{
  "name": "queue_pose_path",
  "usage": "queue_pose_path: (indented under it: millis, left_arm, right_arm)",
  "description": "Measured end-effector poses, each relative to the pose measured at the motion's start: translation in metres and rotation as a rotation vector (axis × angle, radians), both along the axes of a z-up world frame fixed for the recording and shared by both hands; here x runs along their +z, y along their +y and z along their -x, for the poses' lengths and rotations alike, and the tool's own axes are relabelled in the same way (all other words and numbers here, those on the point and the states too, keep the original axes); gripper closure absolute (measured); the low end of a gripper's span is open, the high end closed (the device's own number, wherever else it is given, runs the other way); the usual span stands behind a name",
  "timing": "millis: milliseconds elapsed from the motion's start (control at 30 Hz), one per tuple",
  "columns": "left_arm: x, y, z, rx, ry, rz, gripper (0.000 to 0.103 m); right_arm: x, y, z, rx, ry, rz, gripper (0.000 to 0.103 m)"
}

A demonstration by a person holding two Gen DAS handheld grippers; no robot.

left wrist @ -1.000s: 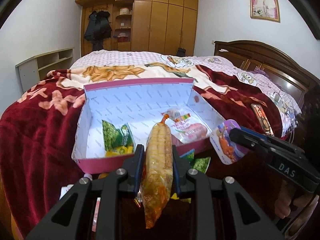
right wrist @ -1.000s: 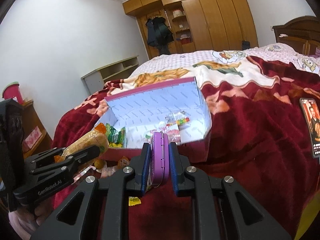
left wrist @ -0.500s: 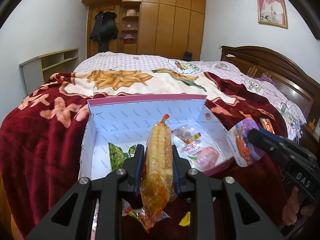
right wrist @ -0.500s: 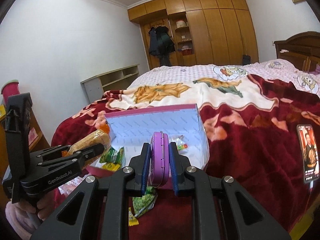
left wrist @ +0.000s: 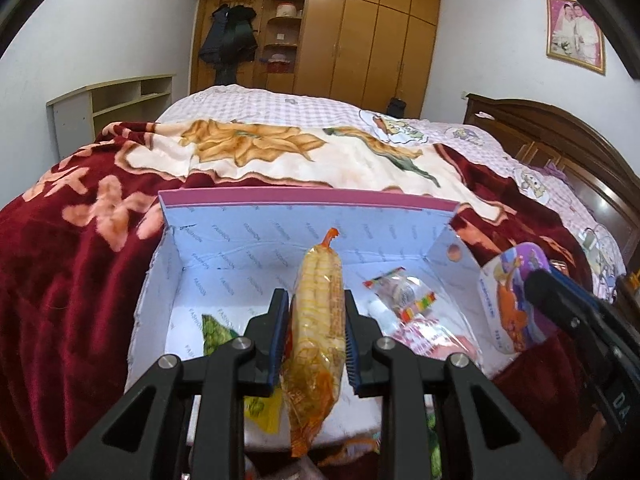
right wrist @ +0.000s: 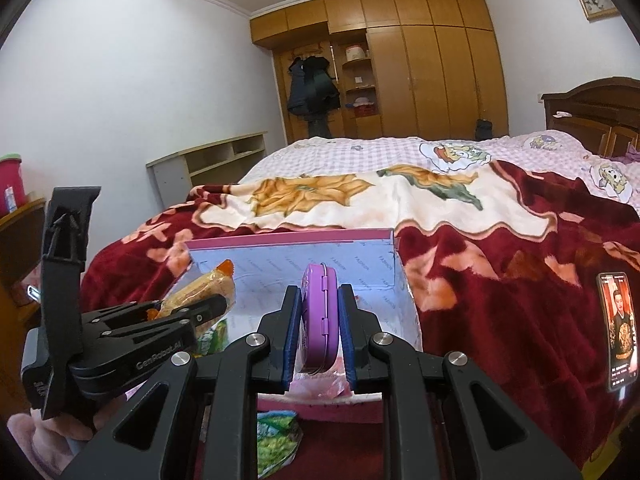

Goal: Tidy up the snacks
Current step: 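Carry the corn snack into the box with the left tool while the right carries the tin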

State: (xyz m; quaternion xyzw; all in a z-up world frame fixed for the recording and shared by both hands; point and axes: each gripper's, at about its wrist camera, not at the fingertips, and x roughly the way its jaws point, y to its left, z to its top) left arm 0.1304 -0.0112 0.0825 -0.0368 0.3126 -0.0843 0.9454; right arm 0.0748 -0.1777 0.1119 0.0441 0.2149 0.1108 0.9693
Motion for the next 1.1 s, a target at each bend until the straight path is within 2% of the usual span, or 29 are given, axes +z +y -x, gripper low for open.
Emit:
queue_pose_path:
  millis: [367,600,767,933,1100]
  left_arm:
    - [-0.026,-0.012,-0.031,0.028,0.048,-0.067,0.077]
    - [-0.040,-0.009,-0.042,0.048,0.093,-0.061,0.077]
    - [-0.041,-0.011,-0.041,0.054,0.089,-0.074,0.077]
    - [-0.040,-0.016,-0.038,0.037,0.080,-0.084,0.067]
    - [-0.036,-0.017,-0.033,0.036,0.059,-0.088,0.065]
  right_arm:
    - [-0.016,-0.006,-0.019,-0.067,-0.001,0.051,0.083]
    - [-0.026,-0.002,-0.024,-0.056,0.013,0.063,0.083]
    - [-0.029,0.000,-0.026,-0.054,0.024,0.064,0.083]
    - [-0.033,-0.002,-0.032,-0.048,0.045,0.058,0.083]
    - [-0.036,-0.001,-0.034,-0.030,0.055,0.048,0.083]
